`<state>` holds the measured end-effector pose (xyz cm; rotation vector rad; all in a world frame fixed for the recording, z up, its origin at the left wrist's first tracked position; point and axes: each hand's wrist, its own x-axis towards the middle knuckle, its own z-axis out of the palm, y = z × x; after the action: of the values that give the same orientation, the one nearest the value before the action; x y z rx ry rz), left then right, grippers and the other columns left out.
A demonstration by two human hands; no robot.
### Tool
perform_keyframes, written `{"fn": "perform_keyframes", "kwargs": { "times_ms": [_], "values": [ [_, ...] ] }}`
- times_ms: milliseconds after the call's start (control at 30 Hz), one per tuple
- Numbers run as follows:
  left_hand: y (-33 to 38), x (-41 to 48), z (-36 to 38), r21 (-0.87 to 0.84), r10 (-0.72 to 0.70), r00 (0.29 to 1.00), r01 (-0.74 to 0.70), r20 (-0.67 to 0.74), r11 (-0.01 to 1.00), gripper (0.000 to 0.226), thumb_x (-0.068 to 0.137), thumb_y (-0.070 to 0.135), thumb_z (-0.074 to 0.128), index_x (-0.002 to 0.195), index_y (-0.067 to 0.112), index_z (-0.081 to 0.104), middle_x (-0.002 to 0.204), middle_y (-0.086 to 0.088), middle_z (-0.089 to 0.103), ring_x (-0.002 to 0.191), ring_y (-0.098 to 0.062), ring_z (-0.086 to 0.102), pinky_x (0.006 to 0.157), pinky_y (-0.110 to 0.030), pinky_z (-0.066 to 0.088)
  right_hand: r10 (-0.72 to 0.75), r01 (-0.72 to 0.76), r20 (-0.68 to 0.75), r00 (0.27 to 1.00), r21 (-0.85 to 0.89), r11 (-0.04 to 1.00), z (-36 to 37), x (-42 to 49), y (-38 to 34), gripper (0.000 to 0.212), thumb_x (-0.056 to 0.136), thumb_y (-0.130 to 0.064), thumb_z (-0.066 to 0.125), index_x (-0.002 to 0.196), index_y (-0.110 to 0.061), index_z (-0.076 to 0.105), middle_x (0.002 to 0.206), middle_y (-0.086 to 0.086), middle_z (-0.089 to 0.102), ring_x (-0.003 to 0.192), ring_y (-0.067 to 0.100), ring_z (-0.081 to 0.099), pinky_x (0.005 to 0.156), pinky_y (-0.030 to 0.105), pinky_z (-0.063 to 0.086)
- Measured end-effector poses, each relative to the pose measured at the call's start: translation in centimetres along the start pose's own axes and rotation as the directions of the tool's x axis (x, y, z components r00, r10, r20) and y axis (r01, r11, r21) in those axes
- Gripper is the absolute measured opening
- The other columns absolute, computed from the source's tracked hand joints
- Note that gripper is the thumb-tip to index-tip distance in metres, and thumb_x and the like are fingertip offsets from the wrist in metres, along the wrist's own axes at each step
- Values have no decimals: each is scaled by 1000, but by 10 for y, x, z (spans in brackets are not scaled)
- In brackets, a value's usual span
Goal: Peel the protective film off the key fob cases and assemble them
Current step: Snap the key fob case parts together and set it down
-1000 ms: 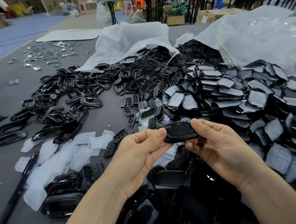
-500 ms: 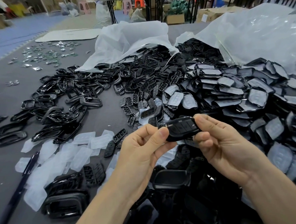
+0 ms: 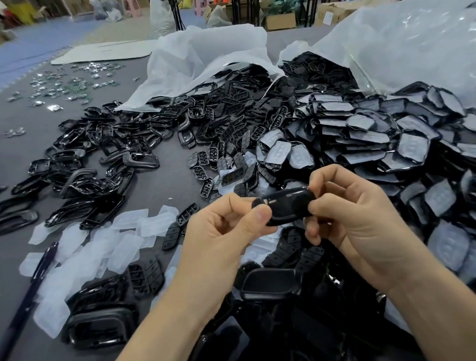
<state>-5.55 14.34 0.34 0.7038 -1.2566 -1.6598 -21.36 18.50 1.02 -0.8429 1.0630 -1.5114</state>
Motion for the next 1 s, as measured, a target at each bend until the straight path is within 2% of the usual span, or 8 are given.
{"fn": "perform_keyframes", "kwargs": {
  "times_ms": [100,200,367,533,633,800,900,1000],
  "values": [
    [2,-2,0,164,92,996,-92,7,982,14,66,21,68,53,23,63,75,6,71,65,-7,68,65,-10,50,-25,24,-29,999,-57,998,-1,0,3,35,78,20,50,67,-14,54,58,2,51,43,14,47,40,21,40],
    [4,-1,-1,169,105,994,-105,10,980,18,68,20,74,54,25,63,78,7,71,67,-8,69,66,-14,52,-37,37,-7,999,-44,998,-2,0,2,22,66,6,54,66,-15,55,57,2,51,41,14,46,39,21,39],
    [-2,0,-7,77,20,1000,-21,20,997,14,69,27,75,60,25,65,69,6,68,66,-7,68,78,-42,38,-23,18,76,997,70,997,-4,1,-1,23,55,1,62,66,-19,57,59,3,49,36,11,42,38,18,36],
    [-1,1,-5,-86,-23,997,29,78,996,22,69,15,83,56,22,66,68,2,69,62,-9,67,60,-14,52,-6,-4,86,996,114,993,-4,2,-1,23,50,-4,64,64,-20,57,56,3,44,34,8,37,36,17,33],
    [-1,1,-3,-203,-53,995,68,80,977,16,71,15,70,56,15,64,73,-5,70,64,-10,67,62,-16,54,14,-40,116,993,225,974,-4,2,-1,20,54,-3,63,64,-19,57,54,-1,45,34,4,38,35,15,34],
    [1,-2,1,-304,-100,990,125,98,944,14,67,18,71,61,9,62,78,-9,70,70,-11,68,66,-20,56,53,-77,78,996,356,931,0,0,-4,22,63,-1,65,63,-16,50,45,-9,46,33,0,39,35,11,37],
    [-3,-6,7,-10,103,995,-104,-15,995,15,80,15,69,70,12,59,68,10,67,67,-7,66,67,-20,56,91,-87,9,996,390,917,2,1,-3,18,69,-6,63,69,-16,48,47,-10,44,34,0,39,37,10,37],
    [-10,-11,10,399,399,916,-386,54,832,16,86,19,68,82,29,56,80,16,65,72,-9,66,68,-21,55,99,-76,-42,994,384,920,1,2,-3,14,67,-10,61,76,-17,54,57,-6,56,41,1,46,46,11,45]
  ]
}}
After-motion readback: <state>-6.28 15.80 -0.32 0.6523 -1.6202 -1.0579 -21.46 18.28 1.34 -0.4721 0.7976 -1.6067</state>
